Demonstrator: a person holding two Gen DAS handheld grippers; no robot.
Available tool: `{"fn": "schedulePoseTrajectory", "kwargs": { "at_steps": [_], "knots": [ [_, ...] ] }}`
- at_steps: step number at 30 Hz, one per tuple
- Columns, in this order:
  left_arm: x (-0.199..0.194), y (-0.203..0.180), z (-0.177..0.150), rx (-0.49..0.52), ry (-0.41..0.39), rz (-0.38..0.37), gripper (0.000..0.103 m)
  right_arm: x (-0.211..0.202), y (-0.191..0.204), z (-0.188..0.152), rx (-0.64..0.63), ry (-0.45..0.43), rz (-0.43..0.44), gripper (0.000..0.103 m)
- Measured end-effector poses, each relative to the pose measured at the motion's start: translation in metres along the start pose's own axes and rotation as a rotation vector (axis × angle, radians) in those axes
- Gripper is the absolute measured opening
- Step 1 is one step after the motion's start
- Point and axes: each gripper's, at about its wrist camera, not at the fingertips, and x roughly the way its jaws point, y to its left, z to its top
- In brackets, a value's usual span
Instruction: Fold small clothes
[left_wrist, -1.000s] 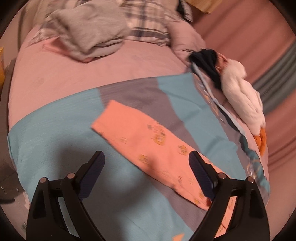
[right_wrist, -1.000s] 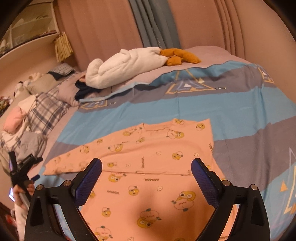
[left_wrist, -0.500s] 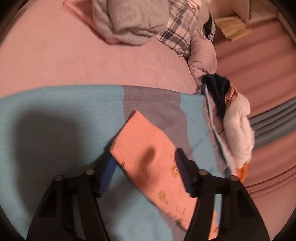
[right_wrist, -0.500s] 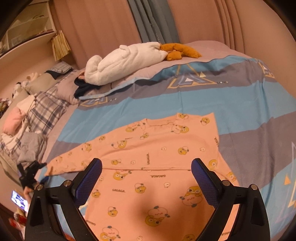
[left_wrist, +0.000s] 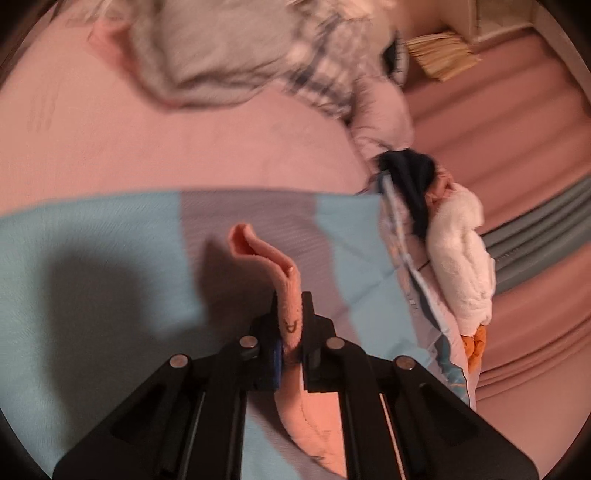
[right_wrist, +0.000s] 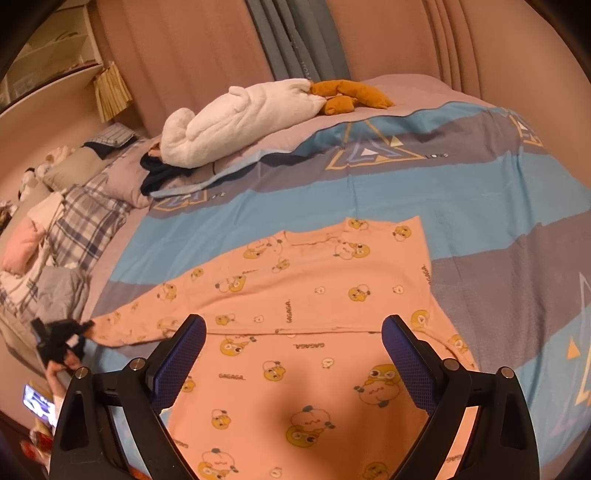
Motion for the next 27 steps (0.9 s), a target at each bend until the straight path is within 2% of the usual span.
{"fn": "schedulePoseTrajectory", "kwargs": {
  "at_steps": [5,11,19,27],
  "knots": [
    [-0.024,-0.054,-0.003,0.106,-0.034,-0.085,0.006,-0.005,-0.006,0.001,0.014,-0.011,-0.022,0.096],
    [-0.036,-0.115,-0.021,0.242,-0.010,-0.186,0.006,-0.008,-0.015,-0.001,0.035,-0.010,-0.047,0.096],
    [-0.034,-0.179,-0.066,0.428,0.097,-0.294,0.006,-0.013,-0.025,-0.004,0.058,-0.012,-0.064,0.096],
    [-0.022,-0.218,-0.129,0.612,0.217,-0.326,0.006,-0.016,-0.036,-0.006,0.090,-0.016,-0.083,0.096]
  ]
}}
